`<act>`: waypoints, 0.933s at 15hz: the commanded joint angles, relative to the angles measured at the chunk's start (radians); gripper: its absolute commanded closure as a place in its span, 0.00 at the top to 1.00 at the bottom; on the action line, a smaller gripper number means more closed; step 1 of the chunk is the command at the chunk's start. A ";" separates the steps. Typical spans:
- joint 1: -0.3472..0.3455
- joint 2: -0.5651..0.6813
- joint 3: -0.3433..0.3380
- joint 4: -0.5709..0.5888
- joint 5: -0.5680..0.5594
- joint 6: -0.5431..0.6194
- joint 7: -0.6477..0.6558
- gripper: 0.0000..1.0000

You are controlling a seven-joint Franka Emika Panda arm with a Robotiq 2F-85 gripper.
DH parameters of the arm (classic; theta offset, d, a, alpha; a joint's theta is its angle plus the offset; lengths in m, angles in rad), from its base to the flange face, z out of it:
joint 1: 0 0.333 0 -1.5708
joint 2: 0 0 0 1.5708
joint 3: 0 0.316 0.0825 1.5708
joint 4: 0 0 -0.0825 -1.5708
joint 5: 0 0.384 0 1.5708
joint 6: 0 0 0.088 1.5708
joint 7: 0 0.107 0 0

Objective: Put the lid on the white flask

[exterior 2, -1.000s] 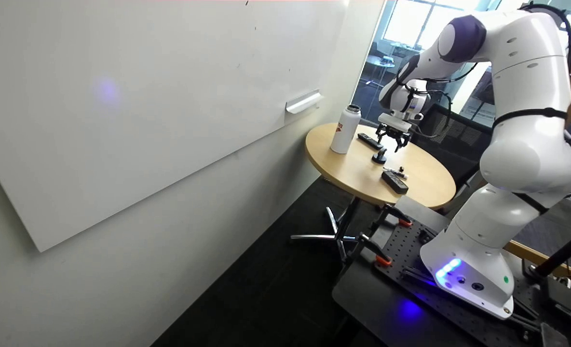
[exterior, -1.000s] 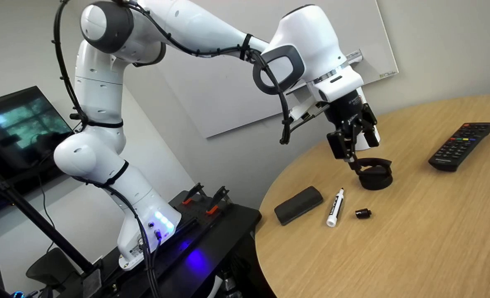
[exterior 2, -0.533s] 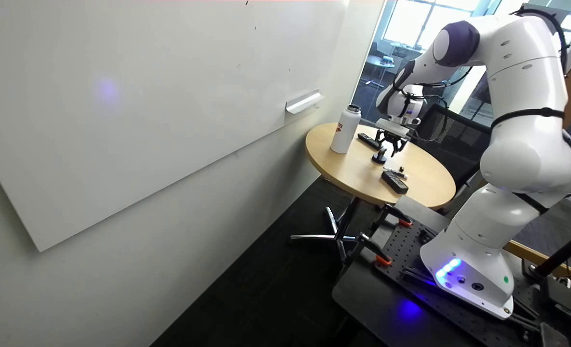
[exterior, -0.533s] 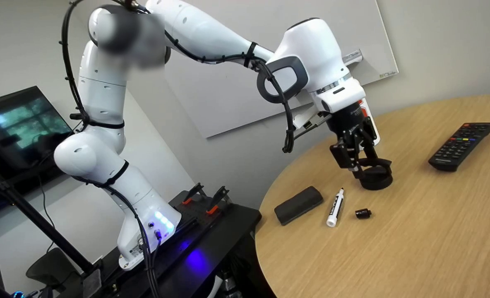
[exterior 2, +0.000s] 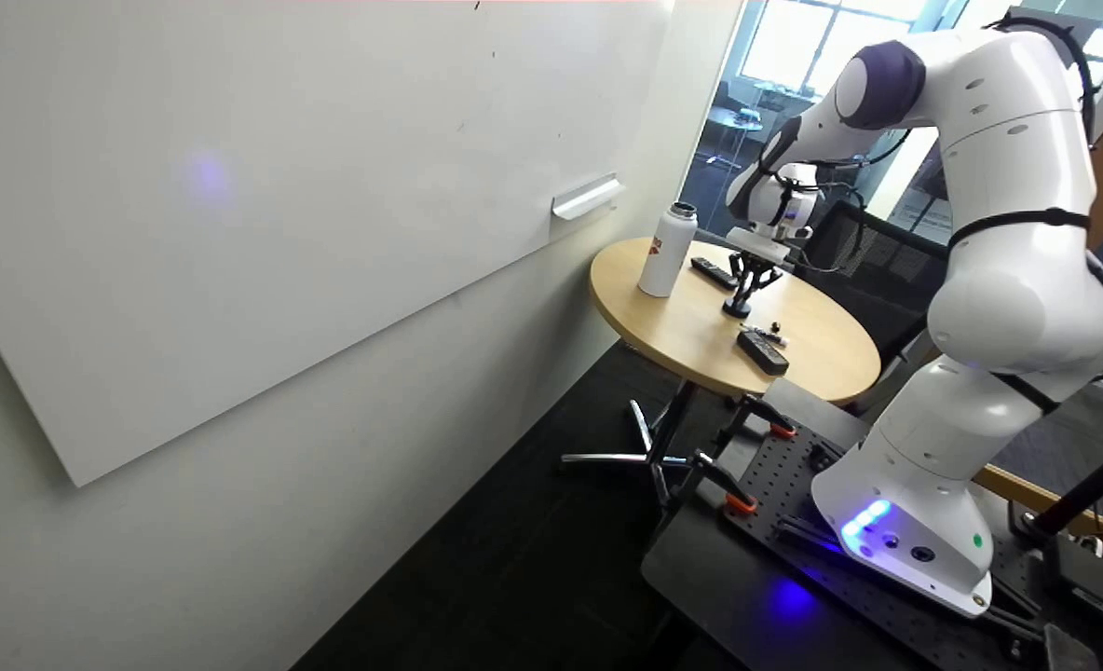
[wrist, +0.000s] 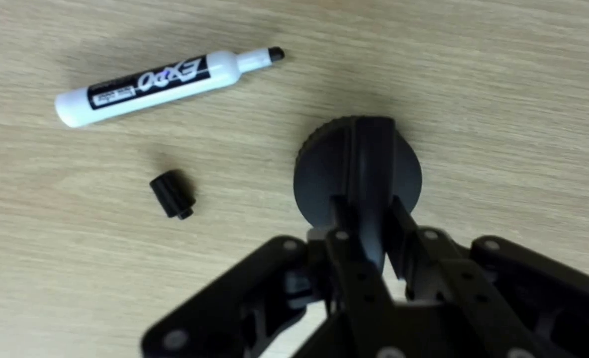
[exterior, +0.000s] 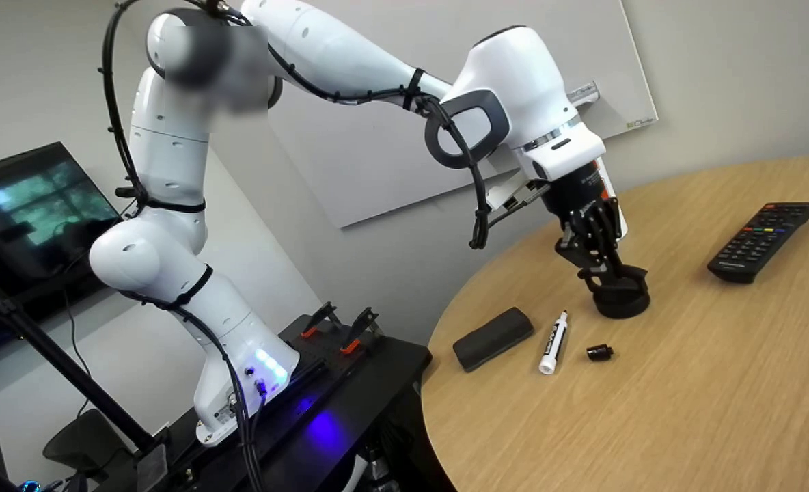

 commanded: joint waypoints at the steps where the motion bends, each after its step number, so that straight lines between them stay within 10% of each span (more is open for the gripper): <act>1: 0.034 -0.038 -0.040 -0.027 -0.009 0.021 0.044 0.05; 14: 0.054 -0.308 -0.095 -0.078 -0.087 -0.044 -0.043 0.05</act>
